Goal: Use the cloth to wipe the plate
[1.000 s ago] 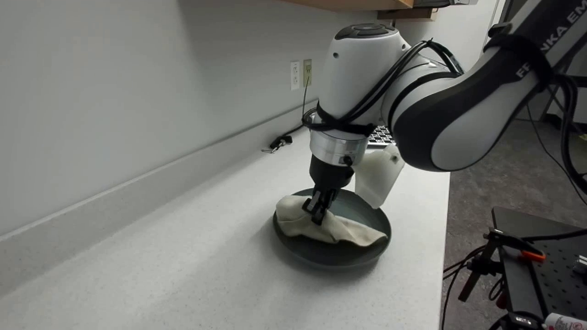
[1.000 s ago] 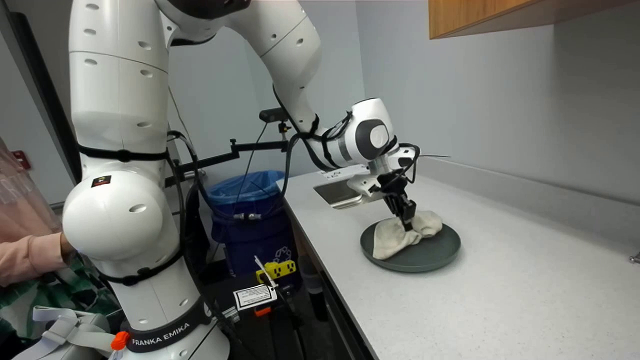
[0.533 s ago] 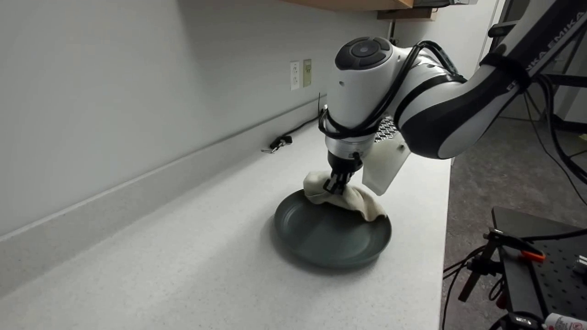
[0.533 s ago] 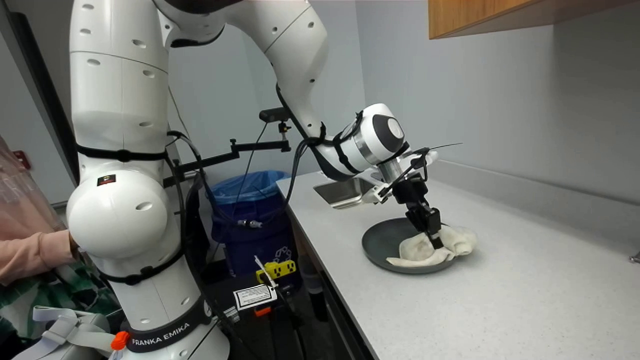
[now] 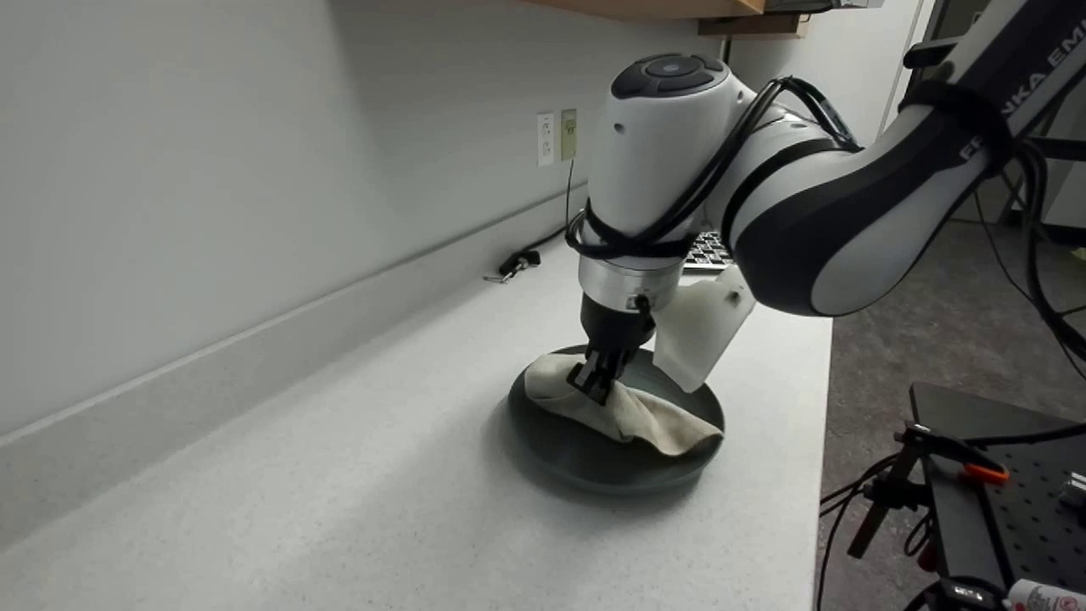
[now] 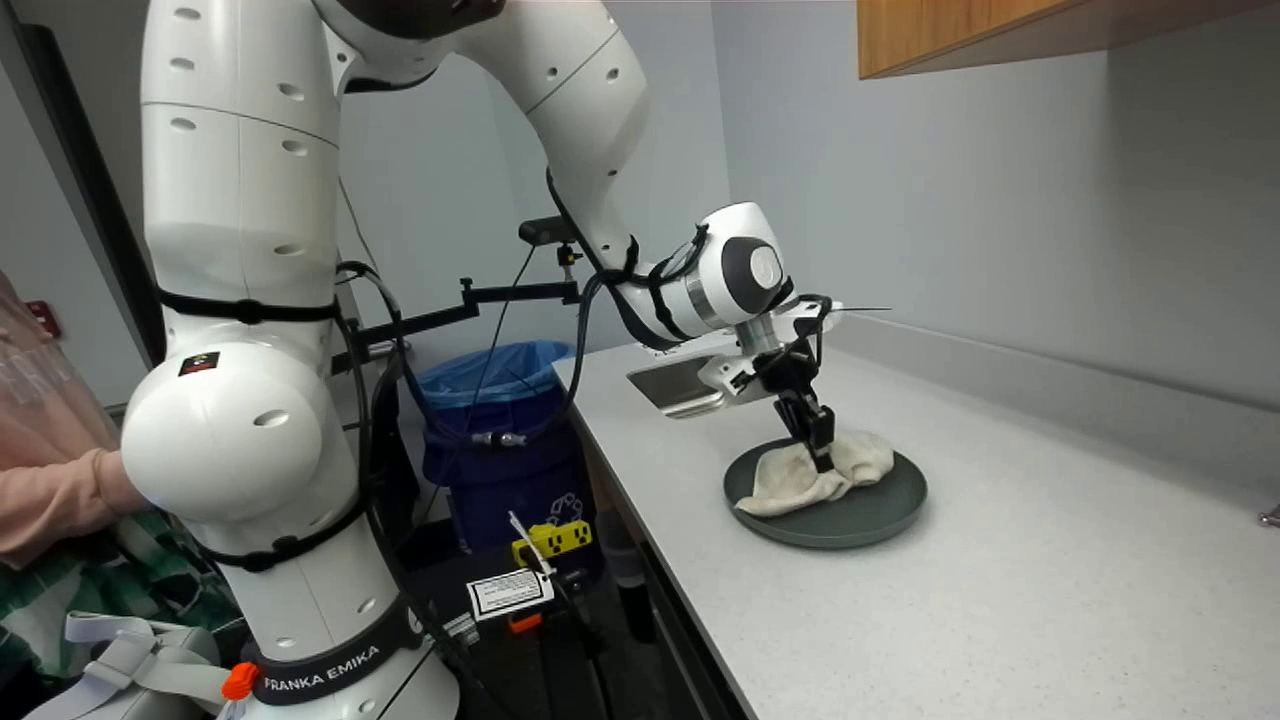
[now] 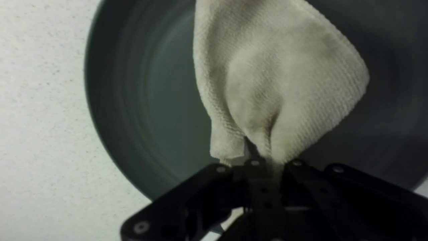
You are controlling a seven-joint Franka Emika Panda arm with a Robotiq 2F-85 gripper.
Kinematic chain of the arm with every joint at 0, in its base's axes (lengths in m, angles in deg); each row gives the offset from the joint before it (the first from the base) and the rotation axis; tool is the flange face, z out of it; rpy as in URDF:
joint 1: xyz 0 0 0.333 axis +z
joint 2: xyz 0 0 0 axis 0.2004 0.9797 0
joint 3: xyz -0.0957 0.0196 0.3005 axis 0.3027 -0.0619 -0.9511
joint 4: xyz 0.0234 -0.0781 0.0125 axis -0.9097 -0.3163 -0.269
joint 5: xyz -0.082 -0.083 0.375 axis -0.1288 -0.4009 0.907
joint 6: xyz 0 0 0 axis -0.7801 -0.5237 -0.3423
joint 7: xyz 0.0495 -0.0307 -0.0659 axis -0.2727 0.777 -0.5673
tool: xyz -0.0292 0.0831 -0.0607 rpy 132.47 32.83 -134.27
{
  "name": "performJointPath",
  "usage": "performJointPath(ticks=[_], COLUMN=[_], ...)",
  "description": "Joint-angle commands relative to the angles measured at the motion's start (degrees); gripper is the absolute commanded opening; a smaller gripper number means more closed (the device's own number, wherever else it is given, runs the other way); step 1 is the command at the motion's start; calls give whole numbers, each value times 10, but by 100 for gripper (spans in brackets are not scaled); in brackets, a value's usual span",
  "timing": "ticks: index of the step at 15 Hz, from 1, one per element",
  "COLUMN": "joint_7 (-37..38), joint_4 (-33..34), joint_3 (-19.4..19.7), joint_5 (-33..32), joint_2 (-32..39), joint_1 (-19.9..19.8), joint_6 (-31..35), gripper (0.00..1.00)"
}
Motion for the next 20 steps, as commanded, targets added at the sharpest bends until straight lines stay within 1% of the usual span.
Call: performJointPath(ticks=[1, 3, 4, 6, 8, 9, 11, 12, 13, 15, 18, 20], joint_7=[-87, -133, -143, -92, -33, -1, 59, 75, 77, 63, 2, -53], joint_4=[-3, -7, -5, 3, 5, 7, 10, 10, 10, 7, -1, -2], joint_3=[-25, -33, -28, 28, 77, 96, 116, 110, 96, 70, 23, -9], joint_5=[96, 152, 166, 109, 34, -7, -75, -96, -100, -85, -19, 48], joint_2=[-1, -1, -1, -1, 0, 0, -1, -1, -1, 1, 3, 6], joint_1=[-23, -30, -26, 13, 41, 50, 55, 48, 37, 19, -7, -21], joint_6=[47, 60, 55, 19, -12, -29, -62, -75, -83, -80, -29, 10], gripper=[3, 3, 3, 3, 3, 3, 3, 3, 3, 3, 3, 3])
